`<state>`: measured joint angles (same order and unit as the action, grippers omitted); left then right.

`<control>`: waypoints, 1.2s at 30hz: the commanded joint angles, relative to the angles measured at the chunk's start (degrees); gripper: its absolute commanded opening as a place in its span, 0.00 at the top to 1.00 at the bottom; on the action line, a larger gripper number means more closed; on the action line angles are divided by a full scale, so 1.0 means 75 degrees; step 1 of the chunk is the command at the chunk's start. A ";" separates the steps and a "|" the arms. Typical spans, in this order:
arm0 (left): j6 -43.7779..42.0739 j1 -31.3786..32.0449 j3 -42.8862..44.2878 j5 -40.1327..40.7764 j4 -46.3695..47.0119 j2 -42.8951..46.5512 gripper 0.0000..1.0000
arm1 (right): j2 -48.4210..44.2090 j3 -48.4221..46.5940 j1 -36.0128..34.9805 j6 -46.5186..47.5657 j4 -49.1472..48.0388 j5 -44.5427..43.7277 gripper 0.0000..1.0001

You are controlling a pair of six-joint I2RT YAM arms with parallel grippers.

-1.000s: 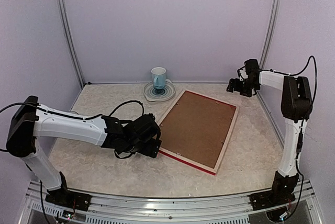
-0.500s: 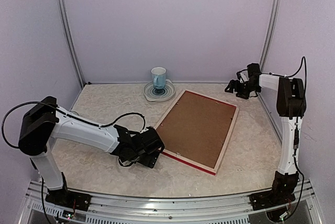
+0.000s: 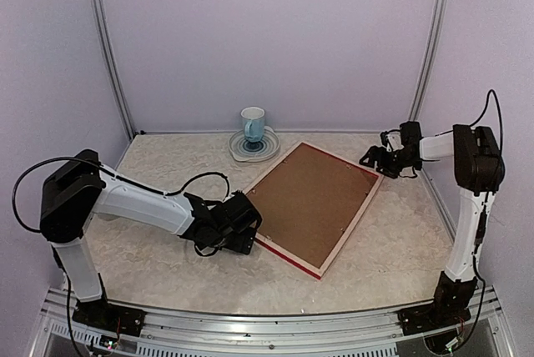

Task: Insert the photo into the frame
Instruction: Rotate the photo frame at the center of the board.

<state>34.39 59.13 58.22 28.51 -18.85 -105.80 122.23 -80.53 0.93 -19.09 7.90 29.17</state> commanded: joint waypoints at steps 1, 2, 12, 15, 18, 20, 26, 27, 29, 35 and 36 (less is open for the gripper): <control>-0.0107 -0.0279 -0.0098 -0.0386 0.0027 -0.0477 0.01 | -0.0963 0.1280 -0.0102 -0.0405 -0.0101 0.0183 0.12; -0.0118 -0.0319 -0.0098 -0.0416 0.0060 -0.0476 0.01 | -0.1217 0.1540 -0.0325 -0.0426 -0.0129 0.0048 0.12; -0.0168 -0.0526 -0.0175 -0.0385 0.0045 -0.0260 0.02 | -0.2969 0.3676 -0.0975 -0.0548 -0.0357 -0.0538 0.12; -0.0126 -0.0543 -0.0242 -0.0440 0.0017 -0.0121 0.02 | -0.3379 0.4071 -0.1160 -0.0559 -0.0330 -0.0591 0.12; -0.0088 -0.0525 -0.0290 -0.0546 -0.0011 0.0074 0.01 | -0.3866 0.4415 -0.1334 -0.0657 -0.0319 -0.0593 0.12; -0.0064 -0.0508 -0.0309 -0.0589 -0.0071 0.0190 0.02 | -0.4275 0.4624 -0.1421 -0.0728 -0.0287 -0.0570 0.12; 0.0013 -0.0467 -0.0308 -0.0428 -0.0465 0.0569 0.02 | -0.5293 0.5102 -0.1718 -0.0964 0.0056 -0.0916 0.12; 0.0025 -0.0464 -0.0319 -0.0387 -0.0542 0.0626 0.01 | -0.5446 0.5209 -0.1759 -0.1021 0.0125 -0.1007 0.12; 0.0042 -0.0489 -0.0352 -0.0262 -0.0695 0.0761 0.01 | -0.5694 0.5390 -0.1843 -0.1138 0.0184 -0.1083 0.12; 0.0135 -0.0818 -0.0490 -0.0052 -0.0853 0.1266 0.01 | -0.5982 0.5669 -0.2103 -0.1328 0.0302 -0.1404 0.12; 0.0143 -0.0883 -0.0496 -0.0043 -0.0831 0.1360 0.01 | -0.5994 0.5644 -0.2104 -0.1330 0.0328 -0.1528 0.12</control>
<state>34.54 54.33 55.24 27.42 -24.34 -99.18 78.19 -39.03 -14.22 -27.46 8.88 19.27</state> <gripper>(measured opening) 0.988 0.880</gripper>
